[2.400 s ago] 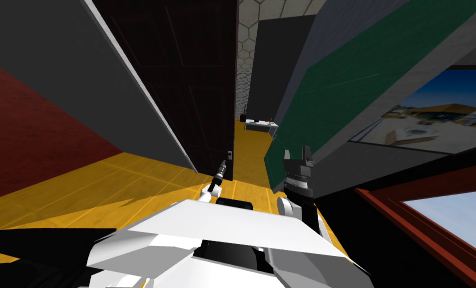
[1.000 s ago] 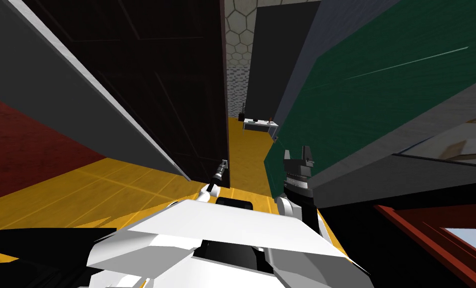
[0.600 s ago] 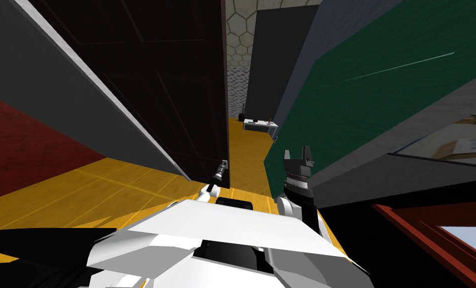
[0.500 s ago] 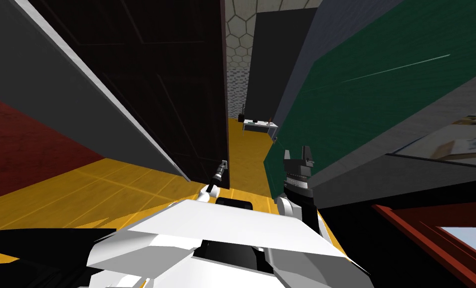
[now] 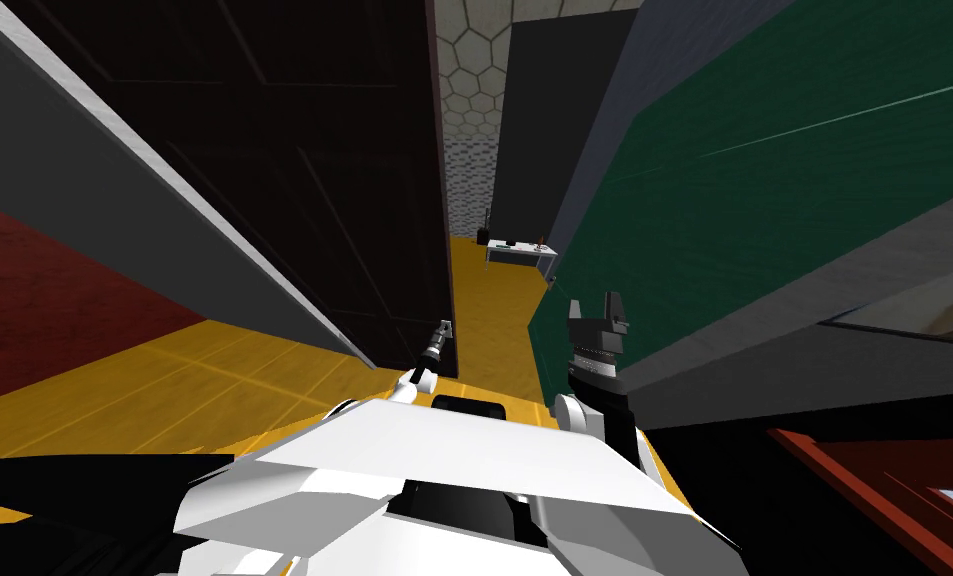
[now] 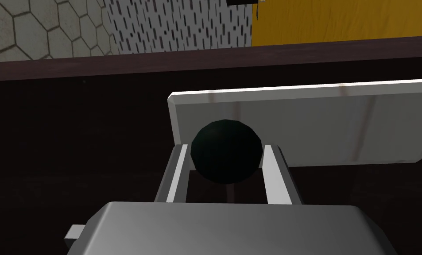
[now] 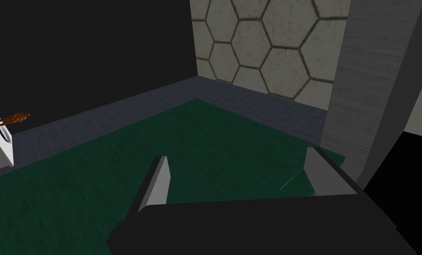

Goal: Push the door open

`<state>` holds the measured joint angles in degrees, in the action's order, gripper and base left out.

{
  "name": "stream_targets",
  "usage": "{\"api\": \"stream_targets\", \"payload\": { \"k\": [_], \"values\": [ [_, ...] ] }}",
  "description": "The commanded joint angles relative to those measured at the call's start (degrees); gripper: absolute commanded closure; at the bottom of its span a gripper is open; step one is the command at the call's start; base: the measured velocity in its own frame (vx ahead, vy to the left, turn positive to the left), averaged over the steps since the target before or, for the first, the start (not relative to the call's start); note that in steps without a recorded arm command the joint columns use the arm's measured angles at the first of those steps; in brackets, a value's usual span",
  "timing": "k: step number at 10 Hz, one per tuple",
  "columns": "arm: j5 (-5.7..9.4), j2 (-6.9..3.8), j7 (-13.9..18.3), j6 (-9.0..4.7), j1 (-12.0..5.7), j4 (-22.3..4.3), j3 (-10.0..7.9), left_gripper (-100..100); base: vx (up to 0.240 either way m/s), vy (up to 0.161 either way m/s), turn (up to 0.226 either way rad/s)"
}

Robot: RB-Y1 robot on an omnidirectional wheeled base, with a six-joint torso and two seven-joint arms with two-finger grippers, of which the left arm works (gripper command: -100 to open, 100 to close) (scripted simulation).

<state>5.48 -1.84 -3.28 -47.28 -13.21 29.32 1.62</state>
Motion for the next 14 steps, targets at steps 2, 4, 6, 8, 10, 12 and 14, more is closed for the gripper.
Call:
{"api": "stream_targets", "payload": {
  "k": [2, 4, 6, 8, 10, 12, 14],
  "values": [
    [0.21, -0.81, -0.2, 1.25, 1.40, 3.3, -0.54, 100, 0.089, -0.018, 0.009],
    [0.89, -1.69, -0.6, 1.16, 1.43, 3.2, -1.72, 100, 0.149, -0.030, 0.071],
    [1.08, -1.97, -0.1, -0.22, 0.16, 0.3, -1.75, -100, 0.062, -0.047, 0.061],
    [1.13, -1.93, -0.1, -0.19, 0.14, 0.4, -1.72, -100, -0.153, -0.045, 0.010],
    [1.23, -1.56, 0.1, -0.12, 0.08, 0.6, -1.64, -100, -0.202, -0.026, 0.029],
    [1.32, -0.80, 0.3, -0.05, 0.02, 0.8, -1.57, -100, -0.208, -0.052, 0.028],
    [1.34, -0.50, 0.3, -0.03, 0.07, 1.0, -1.55, -100, -0.145, -0.028, 0.017]
  ]
}}
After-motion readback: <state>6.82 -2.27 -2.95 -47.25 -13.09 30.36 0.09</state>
